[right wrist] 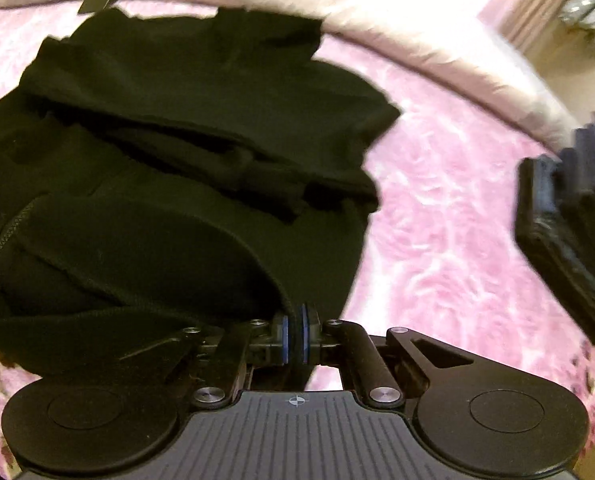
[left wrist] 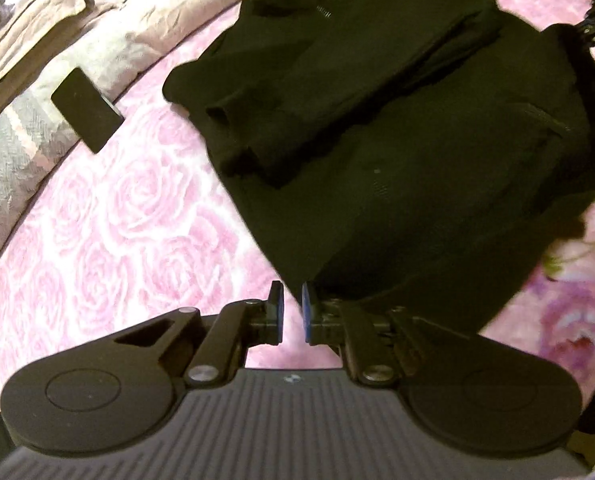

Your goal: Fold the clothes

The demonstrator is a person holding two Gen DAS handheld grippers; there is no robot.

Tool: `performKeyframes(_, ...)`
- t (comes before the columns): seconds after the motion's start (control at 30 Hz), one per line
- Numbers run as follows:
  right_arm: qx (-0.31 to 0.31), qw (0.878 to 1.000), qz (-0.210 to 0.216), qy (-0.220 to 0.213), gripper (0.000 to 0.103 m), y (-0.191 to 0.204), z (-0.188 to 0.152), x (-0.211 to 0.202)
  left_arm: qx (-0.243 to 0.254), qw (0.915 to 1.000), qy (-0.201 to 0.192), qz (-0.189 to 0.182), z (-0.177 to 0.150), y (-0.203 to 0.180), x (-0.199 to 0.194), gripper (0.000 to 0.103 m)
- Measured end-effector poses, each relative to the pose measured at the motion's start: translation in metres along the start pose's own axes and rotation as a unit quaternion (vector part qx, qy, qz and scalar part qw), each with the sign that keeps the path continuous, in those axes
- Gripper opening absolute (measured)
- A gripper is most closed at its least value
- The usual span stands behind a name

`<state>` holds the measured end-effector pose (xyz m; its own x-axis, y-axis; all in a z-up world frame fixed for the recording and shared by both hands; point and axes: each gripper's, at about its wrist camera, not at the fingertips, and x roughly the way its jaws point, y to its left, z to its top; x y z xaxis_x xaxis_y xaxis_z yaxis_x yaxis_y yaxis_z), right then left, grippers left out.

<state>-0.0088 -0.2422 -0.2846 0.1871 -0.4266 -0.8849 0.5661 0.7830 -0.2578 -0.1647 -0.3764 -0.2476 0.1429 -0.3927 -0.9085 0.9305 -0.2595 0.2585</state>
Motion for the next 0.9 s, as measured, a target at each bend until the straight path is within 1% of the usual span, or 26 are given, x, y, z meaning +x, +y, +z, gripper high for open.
performKeyframes(0.07, -0.01, 1.0, 0.007, 0.006, 0.005, -0.001, 0.002, 0.003, 0.005, 0.9999, 0.014, 0.006, 0.001, 0.001, 0.009, 0.009)
performKeyframes(0.1, -0.014, 1.0, 0.005, 0.001, 0.022, -0.002, 0.002, -0.001, 0.006, 0.9998, 0.017, 0.007, 0.002, 0.002, 0.011, 0.01)
performKeyframes(0.13, -0.017, 1.0, 0.001, -0.006, 0.053, -0.002, 0.001, -0.006, 0.007, 0.9998, 0.018, 0.007, 0.003, 0.003, 0.013, 0.011)
performKeyframes(0.17, -0.018, 1.0, -0.005, -0.018, 0.065, -0.004, -0.001, -0.013, 0.006, 0.9998, 0.02, 0.007, 0.004, 0.004, 0.015, 0.011)
performKeyframes(0.2, -0.018, 0.999, -0.012, -0.033, 0.07, -0.007, -0.002, -0.021, 0.005, 0.9997, 0.021, 0.005, 0.005, 0.005, 0.015, 0.012)
performKeyframes(0.27, -0.023, 0.998, -0.017, -0.056, 0.07, -0.008, -0.005, -0.041, 0.004, 0.9998, 0.019, 0.0, 0.005, 0.005, 0.013, 0.012)
performKeyframes(0.33, -0.041, 0.996, -0.004, -0.082, 0.07, 0.0, -0.012, -0.064, -0.001, 0.9999, 0.011, -0.008, 0.004, 0.006, 0.005, 0.015)
performKeyframes(0.4, -0.065, 0.994, 0.012, -0.089, 0.07, 0.015, -0.024, -0.078, -0.002, 0.9999, 0.002, -0.015, 0.0, 0.004, -0.005, 0.015)
performKeyframes(0.43, -0.076, 0.993, 0.02, -0.091, 0.07, 0.023, -0.03, -0.085, -0.006, 0.9997, -0.004, -0.022, -0.003, 0.003, -0.011, 0.017)
performKeyframes(0.47, -0.083, 0.992, 0.026, -0.09, 0.07, 0.029, -0.037, -0.089, -0.011, 0.9994, -0.009, -0.03, -0.005, 0.003, -0.016, 0.019)
performKeyframes(0.5, -0.087, 0.992, 0.029, -0.086, 0.07, 0.035, -0.043, -0.09, -0.022, 0.9986, -0.016, -0.044, -0.007, 0.004, -0.021, 0.023)
performKeyframes(0.53, -0.079, 0.993, 0.035, -0.078, 0.07, 0.038, -0.048, -0.088, -0.034, 0.9973, -0.023, -0.061, -0.009, 0.004, -0.025, 0.024)
performKeyframes(0.6, -0.048, 0.996, 0.052, -0.055, 0.07, 0.04, -0.056, -0.082, -0.06, 0.9931, -0.046, -0.09, -0.011, 0.005, -0.037, 0.025)
performKeyframes(0.7, -0.007, 0.998, 0.062, -0.026, 0.07, 0.035, -0.063, -0.072, -0.079, 0.9865, -0.075, -0.123, -0.013, 0.003, -0.052, 0.029)
performKeyframes(0.73, 0.003, 0.998, 0.062, -0.022, 0.07, 0.031, -0.065, -0.07, -0.077, 0.985, -0.082, -0.131, -0.014, -0.001, -0.057, 0.03)
performKeyframes(0.8, 0.018, 0.998, 0.055, -0.025, 0.07, 0.026, -0.069, -0.073, -0.048, 0.985, -0.095, -0.136, -0.02, -0.013, -0.067, 0.033)
performKeyframes(0.87, 0.027, 0.998, 0.046, -0.029, 0.07, 0.022, -0.074, -0.078, -0.003, 0.9848, -0.107, -0.137, -0.031, -0.027, -0.077, 0.038)
performKeyframes(0.9, 0.027, 0.998, 0.041, -0.029, 0.07, 0.02, -0.078, -0.08, 0.029, 0.985, -0.11, -0.13, -0.039, -0.035, -0.08, 0.04)
